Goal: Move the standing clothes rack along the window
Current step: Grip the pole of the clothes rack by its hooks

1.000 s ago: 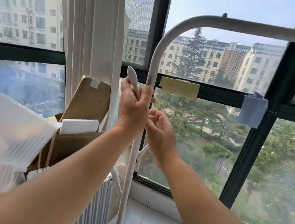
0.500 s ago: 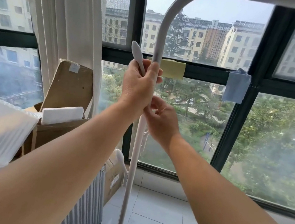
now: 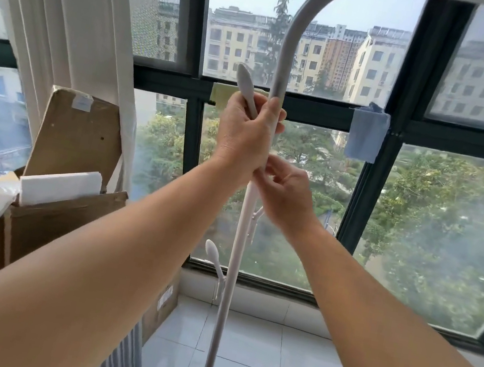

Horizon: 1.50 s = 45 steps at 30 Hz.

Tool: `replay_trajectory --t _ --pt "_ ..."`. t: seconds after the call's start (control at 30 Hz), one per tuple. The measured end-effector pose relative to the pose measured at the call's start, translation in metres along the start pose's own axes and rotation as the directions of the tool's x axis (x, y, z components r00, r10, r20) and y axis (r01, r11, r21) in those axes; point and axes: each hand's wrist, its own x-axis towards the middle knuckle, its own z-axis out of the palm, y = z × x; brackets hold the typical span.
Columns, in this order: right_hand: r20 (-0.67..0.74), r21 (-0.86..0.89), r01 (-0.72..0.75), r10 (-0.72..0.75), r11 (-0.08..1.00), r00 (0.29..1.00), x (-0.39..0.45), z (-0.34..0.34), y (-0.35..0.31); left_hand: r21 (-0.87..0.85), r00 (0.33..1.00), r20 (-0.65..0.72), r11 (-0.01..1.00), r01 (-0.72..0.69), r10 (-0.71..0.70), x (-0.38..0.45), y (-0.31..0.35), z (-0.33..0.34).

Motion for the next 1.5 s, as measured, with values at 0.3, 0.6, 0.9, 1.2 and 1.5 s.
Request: replay_trajectory --t 0.3,0.6,0.9,1.2,1.5 --pt "-0.057 0.013 -0.042 0.042 0.999 0.997 0.024 -0.067 0.044 -0.011 0.994 0.081 0.997 0.072 -0.071 0.019 -0.032 0.071" --pt "-0.17 0.055 -0.074 0.082 0.996 0.982 0.038 -0.124 0.086 -0.009 0.981 0.151 0.992 0.125 -0.123 0.028 -0.055 0.136" --pt "-0.474 0.179 -0.156 0.224 0.971 0.852 0.022 -0.144 0.13 0.024 0.921 0.312 0.971 0.238 -0.233 0.033 -0.069 0.186" --pt "-0.544 0.065 -0.206 0.208 0.976 0.813 0.01 -0.131 0.148 -0.025 0.866 0.459 0.972 0.235 -0.197 0.046 -0.085 0.199" --pt "-0.589 -0.022 -0.339 0.262 0.941 0.765 0.006 -0.113 0.161 -0.116 0.868 0.449 0.949 0.293 -0.213 0.056 -0.095 0.21"
